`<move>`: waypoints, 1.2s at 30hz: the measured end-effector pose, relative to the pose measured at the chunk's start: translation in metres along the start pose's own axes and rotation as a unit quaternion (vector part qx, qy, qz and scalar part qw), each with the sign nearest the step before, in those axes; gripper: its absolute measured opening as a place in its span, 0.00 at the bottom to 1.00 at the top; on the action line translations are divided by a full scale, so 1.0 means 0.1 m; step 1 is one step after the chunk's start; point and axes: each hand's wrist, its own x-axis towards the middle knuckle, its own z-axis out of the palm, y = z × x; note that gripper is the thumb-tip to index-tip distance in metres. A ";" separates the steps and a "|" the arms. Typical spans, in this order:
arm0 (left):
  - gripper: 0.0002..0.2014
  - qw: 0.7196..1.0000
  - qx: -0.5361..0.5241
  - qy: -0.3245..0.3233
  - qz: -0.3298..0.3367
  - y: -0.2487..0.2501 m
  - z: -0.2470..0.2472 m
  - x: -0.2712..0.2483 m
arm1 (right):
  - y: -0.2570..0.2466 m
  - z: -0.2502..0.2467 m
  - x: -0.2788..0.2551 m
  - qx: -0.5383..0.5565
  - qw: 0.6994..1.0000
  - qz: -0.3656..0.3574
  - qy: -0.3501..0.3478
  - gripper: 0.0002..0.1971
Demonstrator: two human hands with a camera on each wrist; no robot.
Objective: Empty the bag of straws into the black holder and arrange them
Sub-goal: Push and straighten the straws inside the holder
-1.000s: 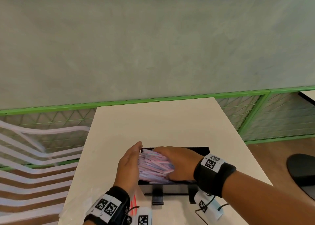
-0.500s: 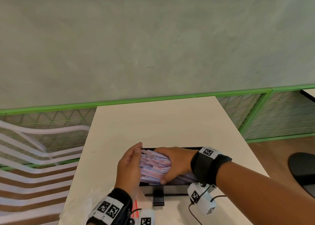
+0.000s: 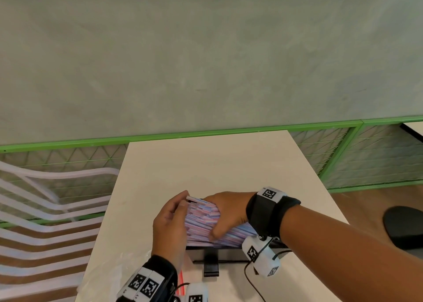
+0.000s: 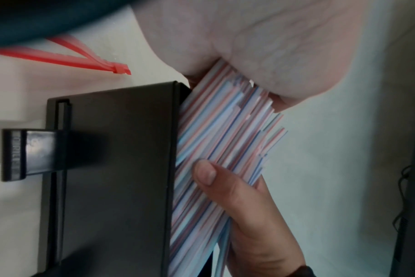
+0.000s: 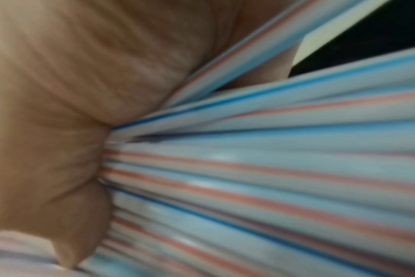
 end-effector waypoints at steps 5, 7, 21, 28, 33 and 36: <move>0.13 1.000 -0.012 0.002 -0.014 0.00 0.02 -0.03 | -0.02 -0.02 -0.01 -0.029 1.000 0.005 -0.010 0.30; 0.14 1.000 -0.009 -0.012 -0.014 0.01 0.03 -0.06 | 0.03 0.03 -0.02 -0.019 1.000 0.008 -0.007 0.32; 0.13 0.999 0.021 -0.009 -0.033 0.12 0.07 -0.14 | 0.06 0.05 0.07 0.067 0.997 0.014 -0.040 0.26; 0.14 0.996 0.083 -0.016 -0.009 0.08 0.07 -0.16 | 0.06 0.09 0.09 0.062 0.994 0.029 -0.087 0.20; 0.14 0.997 0.076 -0.005 0.003 0.10 0.05 -0.14 | 0.03 0.04 0.13 0.078 0.994 0.034 -0.070 0.22; 0.15 0.998 0.055 0.009 -0.003 0.10 0.06 -0.13 | 0.01 0.06 0.12 0.099 0.992 0.015 -0.077 0.18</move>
